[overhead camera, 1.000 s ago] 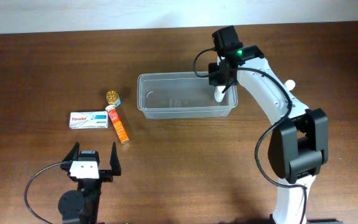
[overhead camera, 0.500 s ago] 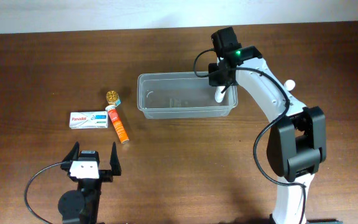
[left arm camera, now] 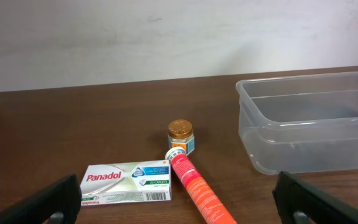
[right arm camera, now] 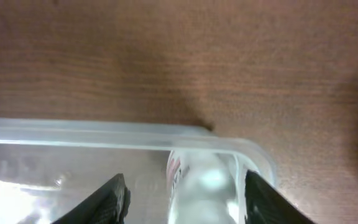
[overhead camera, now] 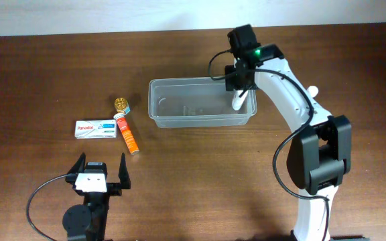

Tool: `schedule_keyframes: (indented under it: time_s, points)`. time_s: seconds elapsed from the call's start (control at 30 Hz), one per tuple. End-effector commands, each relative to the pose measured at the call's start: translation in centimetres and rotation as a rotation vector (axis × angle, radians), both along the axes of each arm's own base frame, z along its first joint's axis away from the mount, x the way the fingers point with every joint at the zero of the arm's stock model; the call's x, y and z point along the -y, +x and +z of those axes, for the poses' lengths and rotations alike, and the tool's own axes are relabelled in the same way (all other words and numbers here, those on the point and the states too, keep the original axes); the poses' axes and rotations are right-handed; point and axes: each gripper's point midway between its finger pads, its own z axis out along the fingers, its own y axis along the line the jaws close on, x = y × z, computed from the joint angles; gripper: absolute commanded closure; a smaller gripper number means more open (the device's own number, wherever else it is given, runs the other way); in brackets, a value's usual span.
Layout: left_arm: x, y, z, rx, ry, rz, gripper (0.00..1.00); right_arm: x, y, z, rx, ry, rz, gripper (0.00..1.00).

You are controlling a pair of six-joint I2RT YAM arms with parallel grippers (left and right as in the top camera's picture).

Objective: Pack container
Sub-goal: 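Carry the white bottle into the container and release it, then move the right gripper over the small dark bottle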

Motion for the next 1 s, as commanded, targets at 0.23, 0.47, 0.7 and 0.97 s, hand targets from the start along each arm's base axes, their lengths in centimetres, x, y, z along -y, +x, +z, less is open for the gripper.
schedule_keyframes:
  time_s: [0.23, 0.47, 0.7, 0.97]
  points:
    - [-0.1, 0.0, -0.2, 0.0, 0.016, 0.003, 0.01, -0.8, 1.0, 9.9, 0.107, 0.059, 0.012, 0.36]
    - [-0.1, 0.0, -0.2, 0.0, 0.016, 0.003, 0.0, 6.5, -0.8, 13.2, 0.045, 0.081, -0.196, 0.32]
    - [-0.1, 0.0, -0.2, 0.0, 0.016, 0.003, 0.0, 15.5, -3.0, 11.7, -0.075, 0.109, -0.393, 0.31]
    - [-0.1, 0.0, -0.2, 0.0, 0.016, 0.003, 0.0, 20.3, -4.0, 8.9, -0.138, 0.113, -0.488, 0.31]
